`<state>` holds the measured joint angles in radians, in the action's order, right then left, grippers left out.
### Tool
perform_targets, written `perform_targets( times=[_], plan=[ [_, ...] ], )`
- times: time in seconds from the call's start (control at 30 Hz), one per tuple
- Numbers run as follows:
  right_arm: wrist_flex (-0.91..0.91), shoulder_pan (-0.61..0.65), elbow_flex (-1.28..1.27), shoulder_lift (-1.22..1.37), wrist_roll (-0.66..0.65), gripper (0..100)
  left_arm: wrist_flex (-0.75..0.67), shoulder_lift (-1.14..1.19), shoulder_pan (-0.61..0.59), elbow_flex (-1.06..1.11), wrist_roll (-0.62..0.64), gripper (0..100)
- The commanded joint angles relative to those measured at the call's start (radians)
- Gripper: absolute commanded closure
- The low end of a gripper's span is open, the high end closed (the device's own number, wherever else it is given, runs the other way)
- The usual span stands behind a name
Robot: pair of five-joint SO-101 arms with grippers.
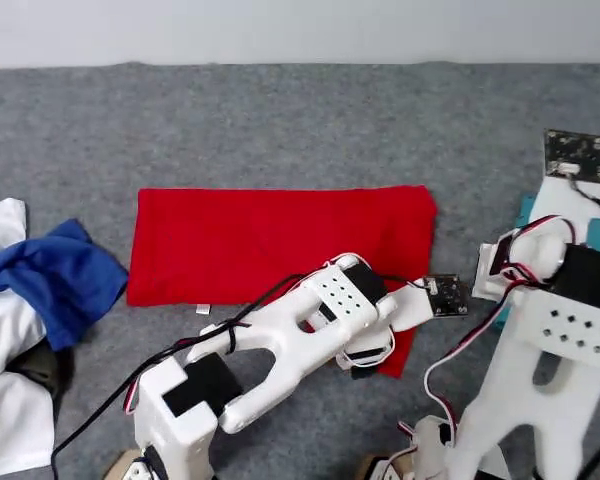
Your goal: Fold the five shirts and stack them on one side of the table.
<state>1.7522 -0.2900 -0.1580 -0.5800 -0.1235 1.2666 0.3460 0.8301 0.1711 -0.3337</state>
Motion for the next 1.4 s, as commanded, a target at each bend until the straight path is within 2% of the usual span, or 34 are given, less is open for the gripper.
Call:
perform_targets(
  times=[0.0, 0.33, 0.57, 0.9, 1.2, 1.37],
  plan=[
    [0.028, -0.007, 0.003, -0.027, 0.003, 99.0, -0.035, -0.002, 0.000, -0.054, -0.014, 79],
    [0.027, -0.004, 0.005, -0.018, 0.003, 99.0, -0.041, 0.072, 0.003, -0.087, -0.035, 80],
    [0.027, -0.004, 0.006, -0.018, 0.003, 99.0, -0.040, 0.075, 0.005, -0.091, -0.040, 98],
    [0.027, -0.004, 0.008, -0.025, 0.003, 99.0, -0.038, -0.101, -0.025, -0.108, -0.037, 99],
    [0.027, -0.004, 0.008, -0.025, 0.003, 99.0, -0.095, -0.158, -0.166, -0.159, -0.041, 99],
    [0.027, -0.004, 0.008, -0.025, 0.003, 99.0, -0.181, -0.130, -0.222, -0.163, -0.041, 99]
  ],
)
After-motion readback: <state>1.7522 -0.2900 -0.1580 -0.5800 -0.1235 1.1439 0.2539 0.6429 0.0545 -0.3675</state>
